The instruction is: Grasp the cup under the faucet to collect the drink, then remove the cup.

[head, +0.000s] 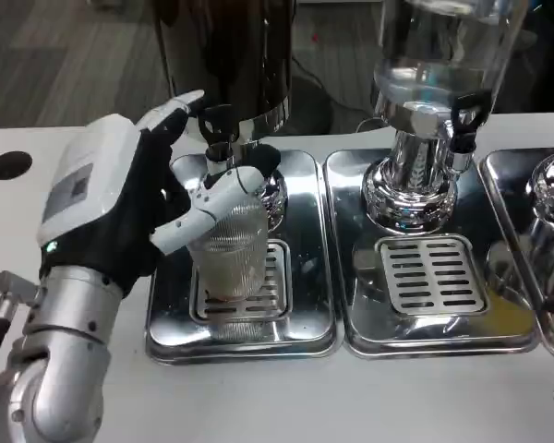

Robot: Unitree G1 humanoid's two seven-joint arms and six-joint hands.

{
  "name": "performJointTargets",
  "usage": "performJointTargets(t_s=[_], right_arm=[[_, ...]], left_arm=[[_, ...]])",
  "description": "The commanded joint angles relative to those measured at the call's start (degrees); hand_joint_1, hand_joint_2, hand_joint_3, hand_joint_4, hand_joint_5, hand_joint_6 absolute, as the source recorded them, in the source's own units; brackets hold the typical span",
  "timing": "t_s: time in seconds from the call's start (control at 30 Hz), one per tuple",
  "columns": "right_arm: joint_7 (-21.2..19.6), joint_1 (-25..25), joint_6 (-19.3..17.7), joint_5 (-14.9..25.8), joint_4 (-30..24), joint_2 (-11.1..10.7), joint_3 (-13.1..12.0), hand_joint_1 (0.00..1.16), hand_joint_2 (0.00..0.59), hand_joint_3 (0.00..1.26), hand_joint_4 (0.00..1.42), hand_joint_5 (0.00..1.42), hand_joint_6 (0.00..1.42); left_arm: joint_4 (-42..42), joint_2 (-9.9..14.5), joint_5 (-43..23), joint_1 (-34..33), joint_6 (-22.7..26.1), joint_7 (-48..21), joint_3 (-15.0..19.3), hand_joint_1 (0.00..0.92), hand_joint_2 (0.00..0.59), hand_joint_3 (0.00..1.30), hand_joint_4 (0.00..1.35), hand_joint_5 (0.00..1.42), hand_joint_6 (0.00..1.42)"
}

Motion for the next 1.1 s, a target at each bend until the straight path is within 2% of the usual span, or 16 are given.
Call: performJointTargets(t_s=[0.03,0.27,0.6,0.83,1.1], right_arm=[[0.96,-1.89,0.99,2.49,-0.38,-2.03,-1.69,0.27,0.380,0.21,0.00,0.00,0.00],[2.18,-3.96,1.69,4.34,-0.37,-3.41,-2.61,0.27,0.380,0.22,0.00,0.00,0.00],[2.82,-4.36,1.62,4.38,-0.72,-2.89,-2.50,0.27,0.380,0.21,0.00,0.00,0.00],[3.17,-4.20,1.77,4.92,-1.22,-2.82,-2.82,0.27,0.380,0.21,0.00,0.00,0.00],[3.43,-3.67,1.57,4.88,-1.59,-2.38,-2.82,0.27,0.380,0.21,0.00,0.00,0.00]], left_arm=[[0.09,1.02,-0.96,1.76,-0.62,-2.18,-1.23,0.003,0.079,0.27,0.19,0.93,1.00],[-0.28,1.76,-1.87,2.47,-0.40,-2.34,-1.70,0.003,0.078,0.27,0.19,0.93,1.00],[-0.22,2.64,-3.05,3.75,-1.04,-2.81,-2.06,0.003,0.078,0.27,0.20,0.94,0.99],[-0.66,2.63,-3.03,4.40,-1.18,-3.08,-3.26,0.003,0.078,0.27,0.20,0.93,0.98],[-1.24,2.71,-3.33,5.01,-1.06,-3.19,-3.07,0.003,0.078,0.28,0.20,0.93,0.96]])
